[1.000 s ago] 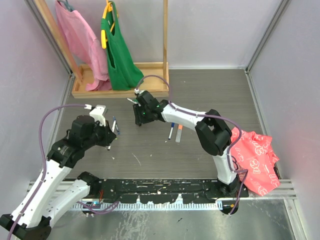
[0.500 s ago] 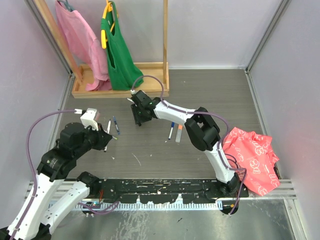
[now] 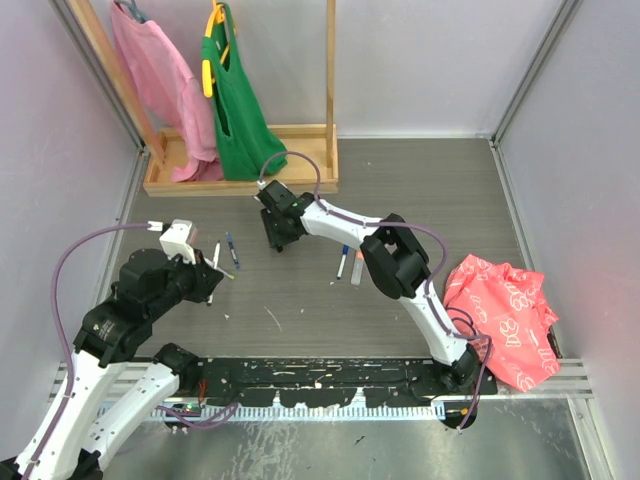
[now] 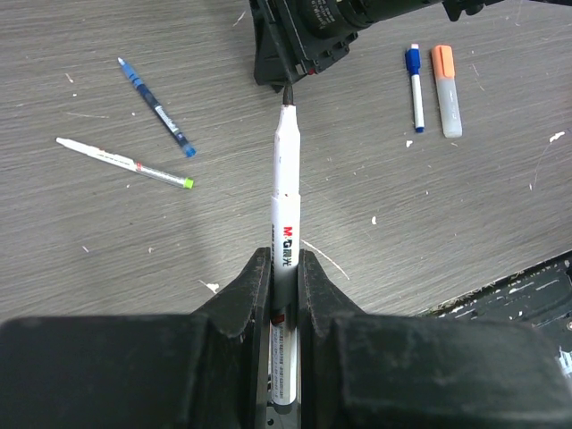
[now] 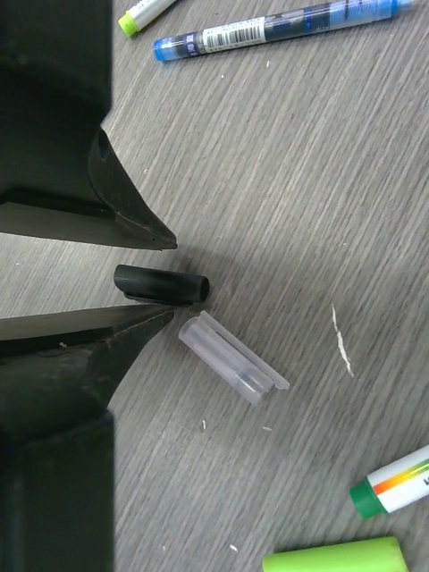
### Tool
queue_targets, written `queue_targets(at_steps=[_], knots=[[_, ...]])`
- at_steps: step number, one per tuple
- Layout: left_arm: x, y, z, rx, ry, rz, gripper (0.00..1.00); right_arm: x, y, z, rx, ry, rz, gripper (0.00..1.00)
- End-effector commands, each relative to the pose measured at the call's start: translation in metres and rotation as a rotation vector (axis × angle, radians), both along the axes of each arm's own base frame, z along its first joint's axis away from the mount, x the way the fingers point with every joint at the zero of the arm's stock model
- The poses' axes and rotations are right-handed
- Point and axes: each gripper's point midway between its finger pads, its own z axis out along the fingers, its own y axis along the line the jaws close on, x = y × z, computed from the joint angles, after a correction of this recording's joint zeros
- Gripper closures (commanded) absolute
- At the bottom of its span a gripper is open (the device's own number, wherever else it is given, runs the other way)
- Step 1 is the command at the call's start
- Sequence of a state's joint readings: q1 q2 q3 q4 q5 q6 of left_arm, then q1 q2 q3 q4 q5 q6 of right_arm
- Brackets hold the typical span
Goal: Insert the pens into the pen caps
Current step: Pick up the pen cap from the center of the board.
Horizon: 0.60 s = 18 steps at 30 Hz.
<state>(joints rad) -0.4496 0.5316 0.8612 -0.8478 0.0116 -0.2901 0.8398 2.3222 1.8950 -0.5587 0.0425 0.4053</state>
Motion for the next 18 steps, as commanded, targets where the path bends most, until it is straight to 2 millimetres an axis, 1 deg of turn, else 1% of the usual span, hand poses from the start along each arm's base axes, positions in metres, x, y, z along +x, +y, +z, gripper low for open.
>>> queue_targets(at_steps=[1,6,9,12,18], knots=[[0.008,-0.001,0.010,-0.005,-0.050,0.001,1.00,0.008,0.009,0.011,0.013,-0.021,0.015,0.64],[0.008,0.000,0.010,-0.003,-0.053,0.005,1.00,0.010,0.008,0.004,-0.030,-0.020,0.020,0.64],[0.008,0.000,0.010,-0.003,-0.052,0.006,1.00,0.007,0.004,-0.001,-0.069,-0.016,0.019,0.66],[0.008,0.000,0.009,-0.002,-0.052,0.006,1.00,0.004,-0.004,-0.007,-0.125,-0.020,0.018,0.69],[0.008,0.000,0.010,-0.003,-0.055,0.004,1.00,-0.007,-0.012,-0.018,-0.246,-0.038,0.056,0.70]])
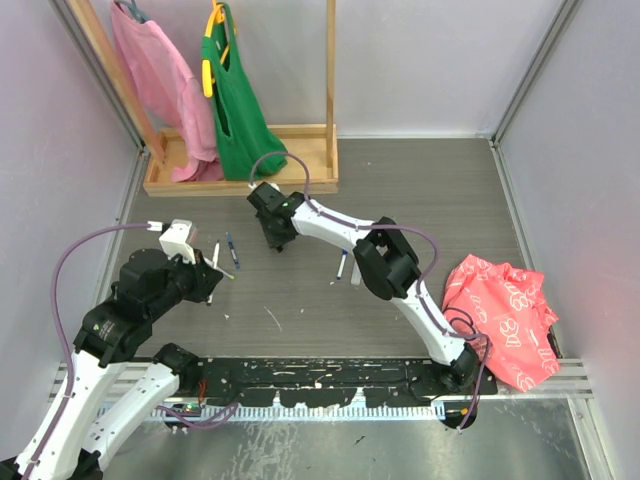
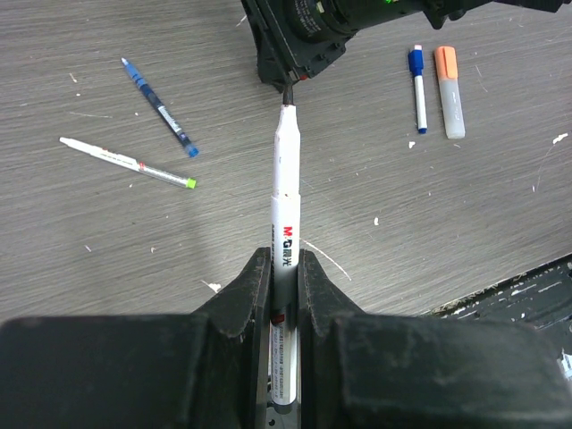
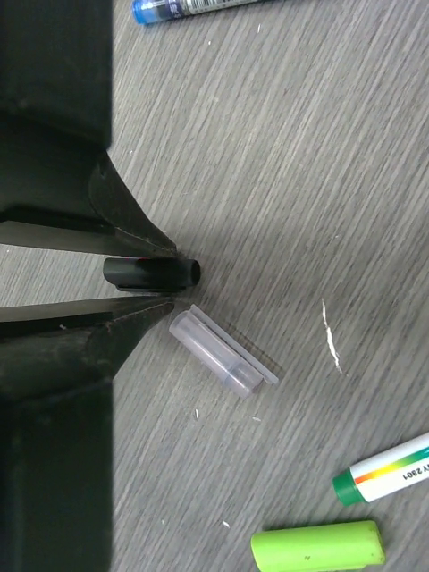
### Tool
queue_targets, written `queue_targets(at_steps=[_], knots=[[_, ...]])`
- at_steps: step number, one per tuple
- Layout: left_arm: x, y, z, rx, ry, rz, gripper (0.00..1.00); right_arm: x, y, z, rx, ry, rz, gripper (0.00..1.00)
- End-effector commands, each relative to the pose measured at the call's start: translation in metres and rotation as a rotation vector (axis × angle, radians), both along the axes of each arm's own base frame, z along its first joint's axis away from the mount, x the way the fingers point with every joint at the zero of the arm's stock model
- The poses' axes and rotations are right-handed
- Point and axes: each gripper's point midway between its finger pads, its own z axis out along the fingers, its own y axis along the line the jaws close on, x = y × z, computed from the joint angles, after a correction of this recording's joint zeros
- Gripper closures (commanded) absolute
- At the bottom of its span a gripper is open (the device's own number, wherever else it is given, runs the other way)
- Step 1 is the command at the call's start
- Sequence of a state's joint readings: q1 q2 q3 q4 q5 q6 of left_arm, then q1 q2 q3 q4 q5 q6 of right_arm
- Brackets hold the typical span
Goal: Insert the pens into the pen caps
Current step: Pick up the pen cap from the center of the board.
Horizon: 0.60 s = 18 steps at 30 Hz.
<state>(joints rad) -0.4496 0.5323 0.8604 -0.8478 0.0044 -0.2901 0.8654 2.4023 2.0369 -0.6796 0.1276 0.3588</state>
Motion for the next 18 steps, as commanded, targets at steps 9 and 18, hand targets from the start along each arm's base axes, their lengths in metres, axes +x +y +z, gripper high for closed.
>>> queue_targets(at_steps=[9,18], knots=[[0.006,0.000,0.011,-0.007,-0.062,0.003,1.00,-0.011,-0.018,-0.029,-0.222,-0.016,0.059,0.74],[0.005,0.001,0.012,-0.007,-0.064,0.003,1.00,-0.009,-0.004,-0.013,-0.164,-0.033,0.109,0.90]])
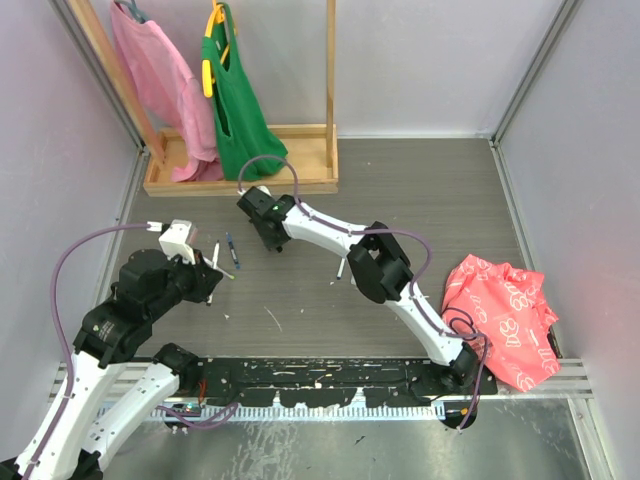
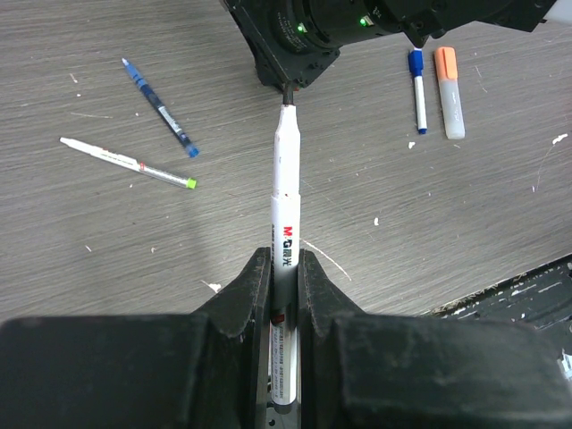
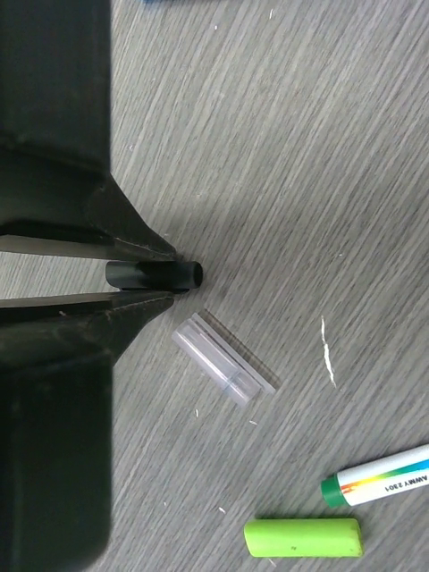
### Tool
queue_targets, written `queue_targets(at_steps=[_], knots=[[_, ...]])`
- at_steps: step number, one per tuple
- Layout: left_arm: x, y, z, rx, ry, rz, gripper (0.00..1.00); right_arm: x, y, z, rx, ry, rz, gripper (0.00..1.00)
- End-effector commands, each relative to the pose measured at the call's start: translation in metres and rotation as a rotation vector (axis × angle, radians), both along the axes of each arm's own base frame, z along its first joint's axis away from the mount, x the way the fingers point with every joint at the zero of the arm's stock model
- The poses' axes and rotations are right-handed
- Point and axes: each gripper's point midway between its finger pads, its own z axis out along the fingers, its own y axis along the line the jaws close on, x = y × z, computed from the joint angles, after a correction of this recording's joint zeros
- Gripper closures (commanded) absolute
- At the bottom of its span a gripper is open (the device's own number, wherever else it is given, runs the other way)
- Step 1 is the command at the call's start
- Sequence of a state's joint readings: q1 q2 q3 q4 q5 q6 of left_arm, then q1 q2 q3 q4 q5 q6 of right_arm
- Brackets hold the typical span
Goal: Insert the pens into the pen caps
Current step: Pick up the pen cap from the center of the board.
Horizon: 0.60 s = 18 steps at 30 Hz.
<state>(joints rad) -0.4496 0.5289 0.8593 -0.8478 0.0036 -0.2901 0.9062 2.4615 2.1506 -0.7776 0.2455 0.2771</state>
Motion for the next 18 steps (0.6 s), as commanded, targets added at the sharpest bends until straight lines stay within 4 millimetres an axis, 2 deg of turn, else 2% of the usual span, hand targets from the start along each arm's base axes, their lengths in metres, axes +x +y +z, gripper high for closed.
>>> queue_targets(at_steps=[1,3,5,9,13,14,16,18], knots=[[0.006,0.001,0.012,-0.005,-0.065,0.004,1.00,-0.010,0.003,-0.005,-0.001,0.044,0.070,0.92],[0.005,0.003,0.013,-0.006,-0.072,0.010,1.00,-0.009,0.010,0.004,0.031,0.036,0.088,0.97],[0.005,0.003,0.013,-0.006,-0.077,0.009,1.00,-0.007,0.015,0.034,0.086,0.001,0.096,0.99],[0.006,0.002,0.011,0.004,-0.068,0.004,1.00,-0.010,0.010,0.072,0.151,-0.061,0.087,1.00],[0.006,0.001,0.011,0.002,-0.071,-0.003,1.00,-0.027,-0.016,0.091,0.156,-0.078,0.062,1.00],[0.006,0.001,0.011,0.001,-0.073,-0.004,1.00,-0.037,-0.027,0.085,0.134,-0.066,0.055,1.00],[0.006,0.001,0.011,-0.001,-0.073,-0.007,1.00,-0.054,-0.045,0.094,0.136,-0.084,0.036,1.00],[0.006,-0.001,0.011,-0.003,-0.071,-0.014,1.00,-0.071,-0.066,0.091,0.112,-0.091,0.006,1.00]])
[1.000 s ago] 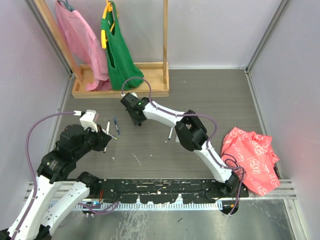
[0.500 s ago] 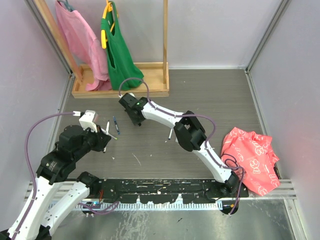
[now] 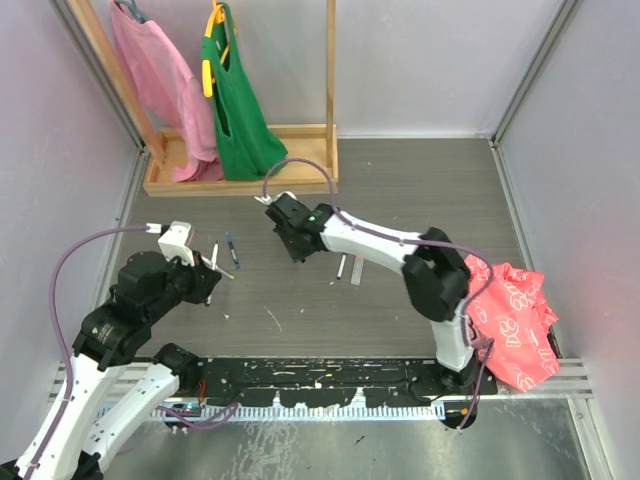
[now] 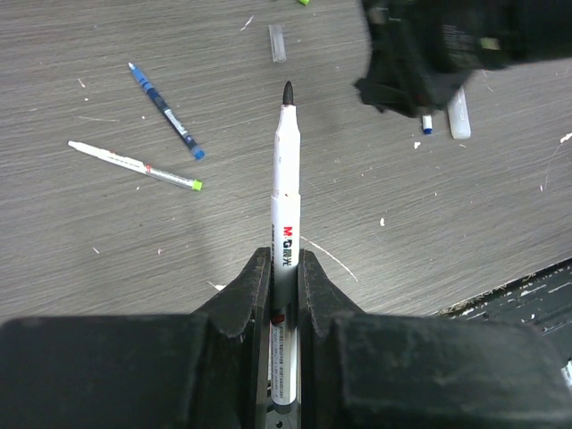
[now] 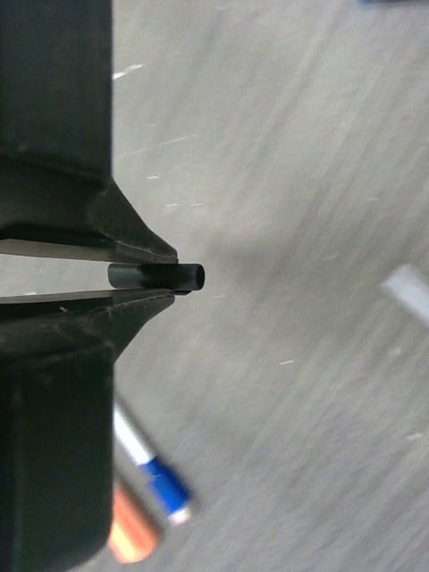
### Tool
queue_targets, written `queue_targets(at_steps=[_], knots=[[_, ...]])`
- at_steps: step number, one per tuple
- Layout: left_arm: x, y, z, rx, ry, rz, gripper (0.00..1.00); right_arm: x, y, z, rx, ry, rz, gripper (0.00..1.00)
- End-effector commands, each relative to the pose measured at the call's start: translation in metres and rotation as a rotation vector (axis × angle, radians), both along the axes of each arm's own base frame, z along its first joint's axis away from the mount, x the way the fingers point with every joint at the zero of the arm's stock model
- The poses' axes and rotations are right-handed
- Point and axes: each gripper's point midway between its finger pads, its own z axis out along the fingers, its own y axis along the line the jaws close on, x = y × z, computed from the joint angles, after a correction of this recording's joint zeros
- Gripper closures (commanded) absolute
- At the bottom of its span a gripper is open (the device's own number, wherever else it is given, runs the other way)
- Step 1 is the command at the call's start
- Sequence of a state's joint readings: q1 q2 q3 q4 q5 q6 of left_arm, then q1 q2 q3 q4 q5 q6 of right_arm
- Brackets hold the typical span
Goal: Insert the pens into the pen caps
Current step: Pick up the pen cap from the center of the board.
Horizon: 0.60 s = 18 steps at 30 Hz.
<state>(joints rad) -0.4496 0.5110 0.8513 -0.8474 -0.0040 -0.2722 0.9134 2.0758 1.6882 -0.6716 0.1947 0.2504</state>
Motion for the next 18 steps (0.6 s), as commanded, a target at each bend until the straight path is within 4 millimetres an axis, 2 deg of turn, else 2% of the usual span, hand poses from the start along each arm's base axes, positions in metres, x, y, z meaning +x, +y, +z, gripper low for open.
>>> queue_targets(at_steps=[1,4,9,13,18], knots=[[0.007,-0.004,0.010,-0.014,-0.051,-0.015,1.00,-0.028,-0.026,0.040,0.063,-0.095,-0.062,1.00],[0.007,-0.006,0.010,-0.015,-0.045,-0.023,1.00,-0.057,-0.052,0.032,0.044,-0.092,-0.098,1.00],[0.007,-0.006,0.009,-0.015,-0.045,-0.022,1.00,-0.096,-0.084,0.021,0.083,-0.065,-0.177,1.00],[0.007,-0.006,0.009,-0.014,-0.045,-0.022,1.00,-0.117,-0.105,0.014,0.130,-0.043,-0.254,1.00],[0.007,-0.007,0.008,-0.013,-0.038,-0.028,1.00,-0.131,-0.126,-0.003,0.146,-0.040,-0.338,0.99]])
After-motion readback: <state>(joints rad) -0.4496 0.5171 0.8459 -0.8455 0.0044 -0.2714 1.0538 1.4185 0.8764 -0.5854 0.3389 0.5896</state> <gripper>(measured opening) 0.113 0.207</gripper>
